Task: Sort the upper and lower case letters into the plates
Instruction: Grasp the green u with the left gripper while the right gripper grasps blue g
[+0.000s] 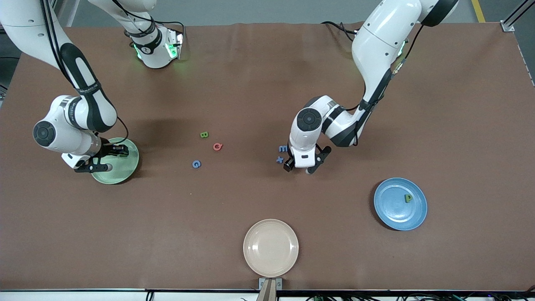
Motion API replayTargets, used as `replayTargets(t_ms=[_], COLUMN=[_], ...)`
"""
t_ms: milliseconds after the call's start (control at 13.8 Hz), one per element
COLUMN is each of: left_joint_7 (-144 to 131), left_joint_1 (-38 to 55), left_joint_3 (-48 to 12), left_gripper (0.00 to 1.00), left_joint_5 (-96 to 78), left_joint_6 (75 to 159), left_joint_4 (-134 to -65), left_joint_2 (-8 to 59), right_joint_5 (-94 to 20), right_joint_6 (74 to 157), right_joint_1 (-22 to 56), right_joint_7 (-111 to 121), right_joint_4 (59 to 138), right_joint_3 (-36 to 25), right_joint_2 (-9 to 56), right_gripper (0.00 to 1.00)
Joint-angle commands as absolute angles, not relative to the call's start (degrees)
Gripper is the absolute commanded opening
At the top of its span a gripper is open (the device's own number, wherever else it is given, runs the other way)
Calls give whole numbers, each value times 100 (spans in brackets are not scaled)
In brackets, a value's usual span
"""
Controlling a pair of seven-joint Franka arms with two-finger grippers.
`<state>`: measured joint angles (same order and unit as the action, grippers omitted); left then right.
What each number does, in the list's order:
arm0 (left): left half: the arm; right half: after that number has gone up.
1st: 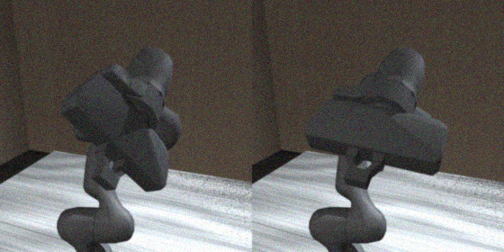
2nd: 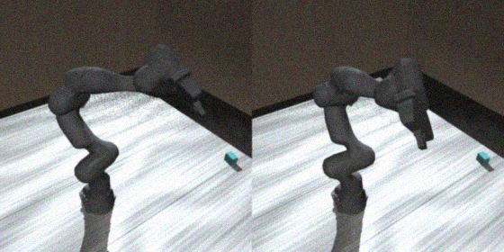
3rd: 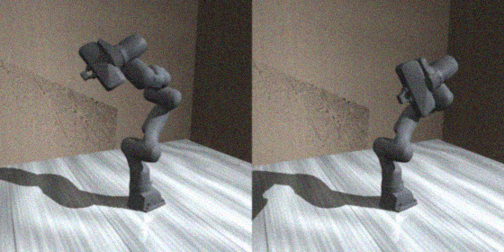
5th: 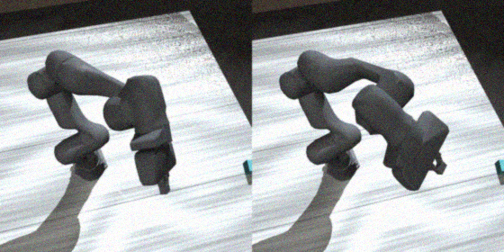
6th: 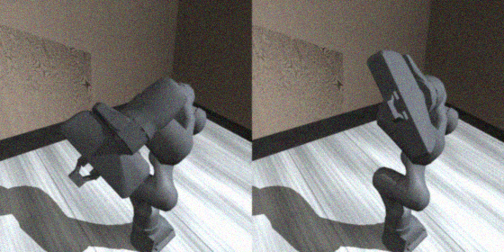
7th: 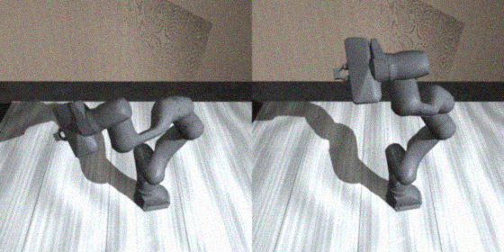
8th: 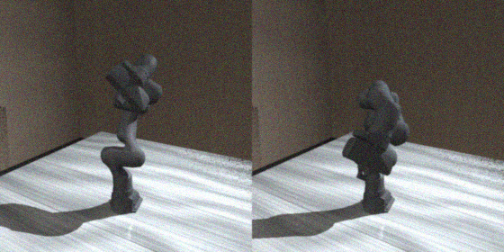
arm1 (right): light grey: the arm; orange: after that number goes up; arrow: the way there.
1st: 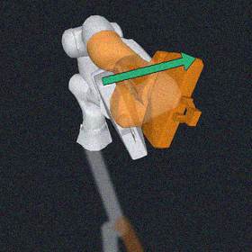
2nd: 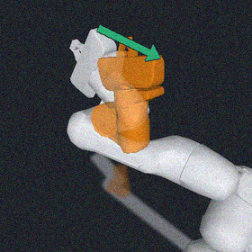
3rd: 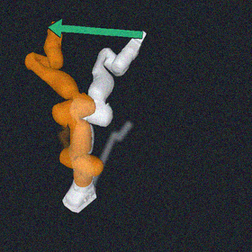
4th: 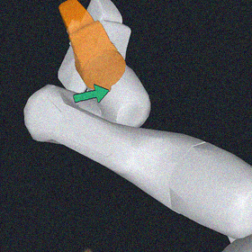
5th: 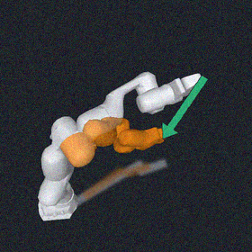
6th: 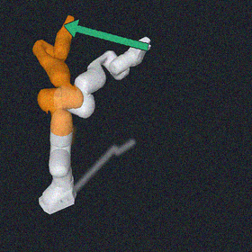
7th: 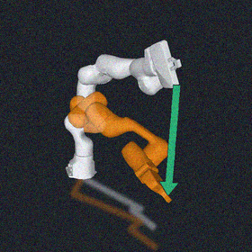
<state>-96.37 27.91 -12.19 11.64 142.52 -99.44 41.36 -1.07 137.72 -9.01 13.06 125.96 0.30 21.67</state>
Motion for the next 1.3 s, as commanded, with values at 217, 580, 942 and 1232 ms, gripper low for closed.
replayTargets(t_ms=[217,580,942,1232], left_joint_7=[-9765,-9633,-9345,-7713], left_joint_1=[2953,2953,2410,1417], left_joint_3=[-1160,-1073,-949,-967], left_gripper=[52,0,0,0], left_joint_5=[1169,1213,2161,2188], left_joint_6=[14177,14142,13554,13062], left_joint_4=[-9571,-9554,-9466,-9518], left_joint_2=[4412,4342,3763,3411], right_joint_5=[-97,-193,-193,-185], right_joint_6=[12446,12577,13313,13605], right_joint_1=[401,1650,2136,2127], right_joint_7=[-611,-1956,-3242,-3305], right_joint_4=[12121,11427,11022,11013], right_joint_3=[79,88,88,79], right_joint_2=[1529,2125,2890,3138], right_gripper=[100,100,100,99])
